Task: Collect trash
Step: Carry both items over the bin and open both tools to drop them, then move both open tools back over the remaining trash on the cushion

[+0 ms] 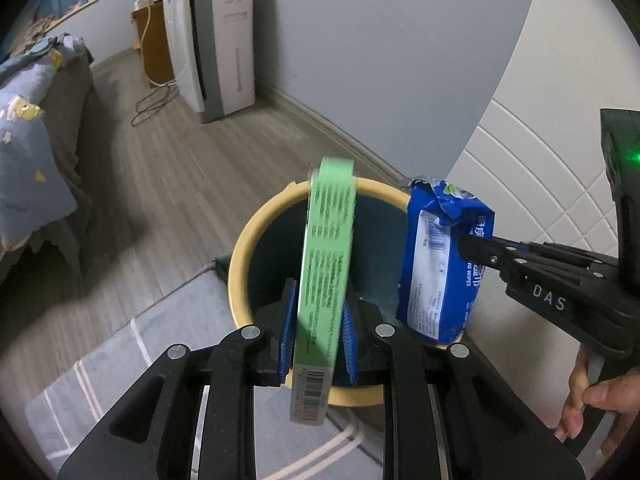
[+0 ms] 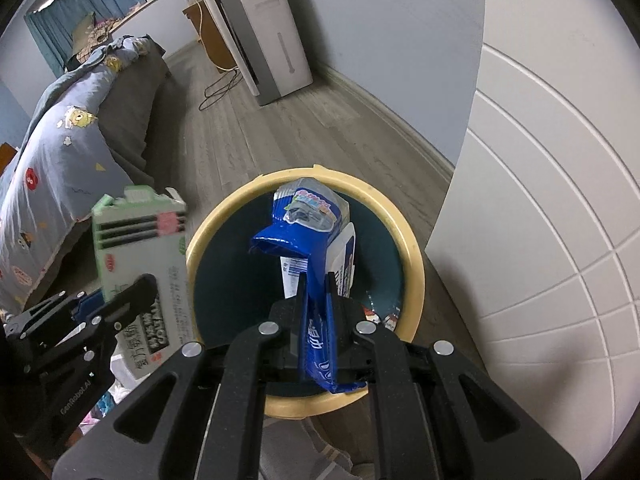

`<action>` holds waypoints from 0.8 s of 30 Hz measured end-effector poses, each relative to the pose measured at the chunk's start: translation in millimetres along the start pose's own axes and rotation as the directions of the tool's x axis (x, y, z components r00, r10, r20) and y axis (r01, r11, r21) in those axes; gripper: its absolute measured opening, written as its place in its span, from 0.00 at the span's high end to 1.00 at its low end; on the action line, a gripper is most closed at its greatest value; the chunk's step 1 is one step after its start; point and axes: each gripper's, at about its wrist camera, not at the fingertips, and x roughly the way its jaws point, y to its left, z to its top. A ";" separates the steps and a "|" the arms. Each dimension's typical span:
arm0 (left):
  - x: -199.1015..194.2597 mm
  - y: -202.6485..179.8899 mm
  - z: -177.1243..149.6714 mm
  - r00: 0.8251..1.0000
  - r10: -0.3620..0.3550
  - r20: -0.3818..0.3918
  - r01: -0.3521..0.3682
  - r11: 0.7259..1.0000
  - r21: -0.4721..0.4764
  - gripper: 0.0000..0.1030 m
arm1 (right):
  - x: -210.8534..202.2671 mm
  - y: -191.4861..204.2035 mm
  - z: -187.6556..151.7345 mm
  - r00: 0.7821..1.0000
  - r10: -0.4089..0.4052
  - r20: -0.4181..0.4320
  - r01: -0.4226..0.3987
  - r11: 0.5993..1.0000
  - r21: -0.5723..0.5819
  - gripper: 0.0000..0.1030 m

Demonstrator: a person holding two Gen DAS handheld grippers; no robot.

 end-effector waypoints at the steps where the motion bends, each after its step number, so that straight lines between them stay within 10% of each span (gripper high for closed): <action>1: -1.1 0.5 -1.1 1.000 0.001 0.004 -0.001 1.000 -0.001 0.79 | -1.4 1.7 -0.3 1.000 0.000 0.009 0.000 1.000 0.000 0.93; 12: -6.3 16.6 -0.3 0.998 0.033 0.044 -0.032 0.999 -0.035 0.62 | -4.7 12.4 -1.8 0.999 -0.009 0.049 0.011 0.999 -0.033 0.89; 15: -12.6 22.6 -5.3 0.997 0.056 0.050 -0.054 0.998 -0.040 0.48 | -7.6 14.2 -0.9 0.998 -0.009 0.061 0.011 1.000 -0.027 0.44; 24: -55.5 40.9 -25.0 0.982 0.160 0.101 -0.152 0.984 -0.089 0.14 | -36.2 38.3 -2.2 0.996 0.023 0.086 -0.016 0.997 -0.077 0.08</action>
